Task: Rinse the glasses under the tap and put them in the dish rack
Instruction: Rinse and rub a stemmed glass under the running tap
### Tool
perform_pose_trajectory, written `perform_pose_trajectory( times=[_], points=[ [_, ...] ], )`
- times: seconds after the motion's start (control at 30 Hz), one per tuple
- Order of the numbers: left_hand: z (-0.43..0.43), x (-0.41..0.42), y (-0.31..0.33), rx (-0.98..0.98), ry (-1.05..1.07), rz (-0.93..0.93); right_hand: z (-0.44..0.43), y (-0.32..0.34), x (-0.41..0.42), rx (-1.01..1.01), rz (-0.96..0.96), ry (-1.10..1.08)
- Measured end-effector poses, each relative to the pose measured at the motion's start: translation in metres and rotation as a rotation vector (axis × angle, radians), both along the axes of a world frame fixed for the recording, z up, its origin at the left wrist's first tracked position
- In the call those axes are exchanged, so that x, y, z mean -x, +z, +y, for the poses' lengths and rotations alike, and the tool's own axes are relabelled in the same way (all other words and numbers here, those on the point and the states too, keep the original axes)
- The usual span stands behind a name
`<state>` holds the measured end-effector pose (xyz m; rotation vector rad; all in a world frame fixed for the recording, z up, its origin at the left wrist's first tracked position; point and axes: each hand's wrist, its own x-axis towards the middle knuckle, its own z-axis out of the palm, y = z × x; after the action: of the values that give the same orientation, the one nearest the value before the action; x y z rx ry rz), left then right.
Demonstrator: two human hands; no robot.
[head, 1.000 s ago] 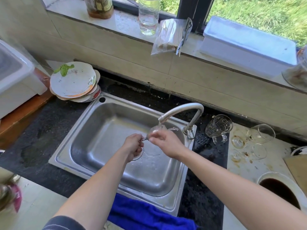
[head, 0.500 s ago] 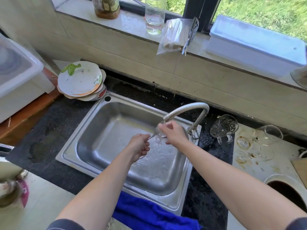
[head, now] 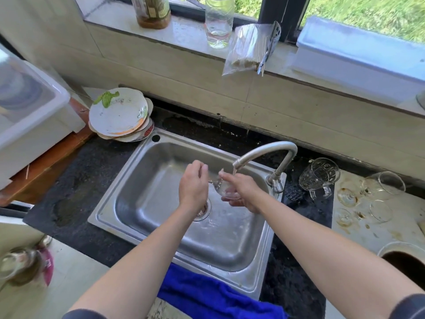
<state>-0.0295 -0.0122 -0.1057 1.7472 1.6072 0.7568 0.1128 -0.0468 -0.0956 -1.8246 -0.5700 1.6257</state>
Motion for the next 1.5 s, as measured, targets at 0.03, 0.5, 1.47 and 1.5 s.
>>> perform_pose_trajectory(
  times=[0.03, 0.5, 1.47, 1.5],
  points=[
    [0.005, 0.000, -0.007, 0.061, 0.028, -0.023, -0.003, 0.000, -0.002, -0.064, -0.020, -0.004],
    [-0.003, -0.080, -0.023, 1.010, 0.116, -0.594, -0.050, 0.026, -0.049, -0.575, -0.620, 0.209],
    [0.006, -0.057, 0.026, 0.874, -0.262, -0.739, -0.037, -0.012, -0.041, 0.141, 0.399, -0.544],
    [0.008, -0.057, 0.024, 0.828, -0.216, -0.682, -0.036, -0.013, -0.041, 0.124, 0.406, -0.572]
  ],
)
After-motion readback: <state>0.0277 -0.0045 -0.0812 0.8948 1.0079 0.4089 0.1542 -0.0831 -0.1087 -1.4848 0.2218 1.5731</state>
